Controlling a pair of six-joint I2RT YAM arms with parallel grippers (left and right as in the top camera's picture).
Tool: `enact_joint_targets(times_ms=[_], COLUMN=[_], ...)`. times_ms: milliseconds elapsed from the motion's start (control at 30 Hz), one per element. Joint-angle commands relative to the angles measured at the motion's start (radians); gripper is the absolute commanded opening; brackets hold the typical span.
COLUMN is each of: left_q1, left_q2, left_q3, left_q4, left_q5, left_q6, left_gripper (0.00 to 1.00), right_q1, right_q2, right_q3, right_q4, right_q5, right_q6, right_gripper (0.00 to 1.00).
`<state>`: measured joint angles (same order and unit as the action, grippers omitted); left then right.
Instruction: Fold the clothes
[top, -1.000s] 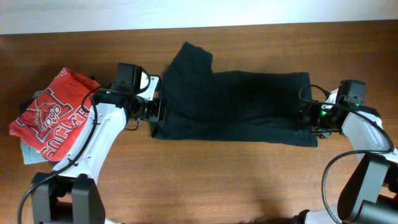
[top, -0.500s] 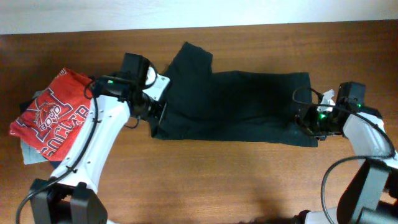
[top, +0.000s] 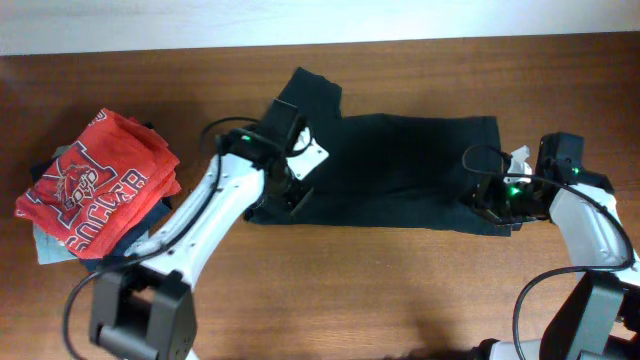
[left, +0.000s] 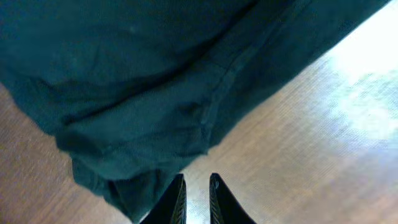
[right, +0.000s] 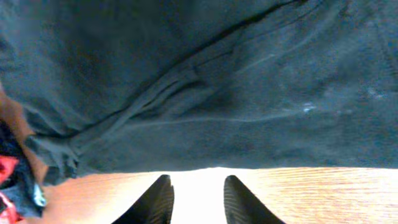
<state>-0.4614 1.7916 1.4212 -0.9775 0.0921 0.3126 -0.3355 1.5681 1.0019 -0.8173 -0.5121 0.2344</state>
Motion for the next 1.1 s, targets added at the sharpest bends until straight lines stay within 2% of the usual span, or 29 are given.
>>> enact_joint_targets(times_ms=[0, 133, 267, 400, 500, 533, 600, 667, 700, 733, 767, 900, 1067], left_q1=[0.001, 0.006, 0.006, 0.006, 0.007, 0.008, 0.017, 0.031, 0.038, 0.048, 0.056, 0.107, 0.174], left_q2=[0.042, 0.087, 0.134, 0.172, 0.167, 0.164, 0.153, 0.146, 0.145, 0.145, 0.146, 0.156, 0.207], left_q3=[-0.013, -0.013, -0.013, -0.012, -0.004, 0.010, 0.064, 0.138, 0.180, 0.229, 0.270, 0.425, 0.503], left_q4=[0.013, 0.023, 0.053, 0.089, 0.095, 0.093, 0.075, 0.056, 0.049, 0.045, 0.044, 0.046, 0.085], left_q5=[-0.056, -0.063, -0.063, -0.063, -0.087, -0.117, -0.161, -0.158, -0.151, -0.135, -0.112, -0.029, 0.064], left_q6=[0.030, 0.029, 0.030, 0.030, -0.006, -0.038, -0.093, -0.120, -0.121, -0.121, -0.120, -0.117, -0.117], left_gripper=[0.14, 0.14, 0.14, 0.12, 0.09, 0.12, 0.20, 0.46, 0.56, 0.60, 0.64, 0.65, 0.66], right_q1=[-0.021, -0.033, -0.014, 0.010, 0.006, 0.006, 0.006, 0.006, 0.006, 0.006, 0.008, 0.008, 0.008], right_q2=[-0.015, -0.015, -0.002, 0.029, 0.039, 0.037, 0.035, 0.035, 0.035, 0.035, 0.035, 0.040, 0.045], right_q3=[0.016, 0.016, 0.016, 0.016, 0.016, 0.020, 0.047, 0.105, 0.145, 0.198, 0.243, 0.431, 0.529], right_q4=[-0.013, -0.008, 0.006, 0.024, 0.049, 0.060, 0.069, 0.040, 0.013, -0.019, -0.045, -0.136, -0.117], right_q5=[0.089, 0.147, 0.148, 0.193, 0.144, 0.119, 0.076, 0.071, 0.071, 0.071, 0.072, 0.084, 0.144], right_q6=[-0.009, -0.010, -0.009, 0.035, 0.057, 0.041, 0.001, -0.002, -0.002, -0.003, -0.008, -0.043, -0.035], right_gripper=[0.31, 0.31, 0.19, 0.15, 0.13, 0.13, 0.23, 0.31, 0.34, 0.34, 0.35, 0.43, 0.45])
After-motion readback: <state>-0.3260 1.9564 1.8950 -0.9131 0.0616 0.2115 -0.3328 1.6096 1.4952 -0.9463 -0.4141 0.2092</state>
